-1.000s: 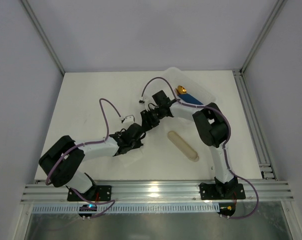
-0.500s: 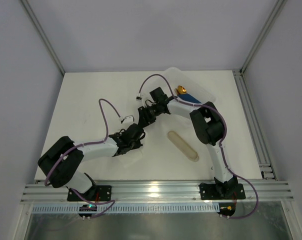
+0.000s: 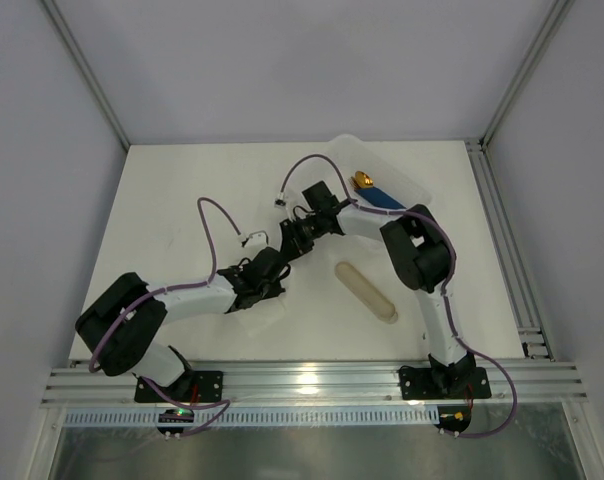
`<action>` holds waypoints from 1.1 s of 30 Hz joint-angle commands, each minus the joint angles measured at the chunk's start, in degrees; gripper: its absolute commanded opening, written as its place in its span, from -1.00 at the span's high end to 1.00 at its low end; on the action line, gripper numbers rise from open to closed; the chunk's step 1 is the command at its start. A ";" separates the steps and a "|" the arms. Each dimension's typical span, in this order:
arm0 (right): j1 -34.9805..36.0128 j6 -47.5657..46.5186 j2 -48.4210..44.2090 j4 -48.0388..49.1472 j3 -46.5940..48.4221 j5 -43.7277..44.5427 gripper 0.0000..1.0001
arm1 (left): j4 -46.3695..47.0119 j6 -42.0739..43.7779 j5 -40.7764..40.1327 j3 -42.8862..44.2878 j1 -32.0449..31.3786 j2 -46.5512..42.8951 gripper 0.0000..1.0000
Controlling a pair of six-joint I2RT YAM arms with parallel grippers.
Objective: Place the utensils on the paper napkin and roll it up
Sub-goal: Roll the napkin at the center of the board.
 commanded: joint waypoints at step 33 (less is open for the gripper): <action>4.63 -3.62 -9.62 -0.35 -3.92 -3.06 0.92 | -2.50 0.12 -1.73 -1.46 -0.26 -1.82 1.00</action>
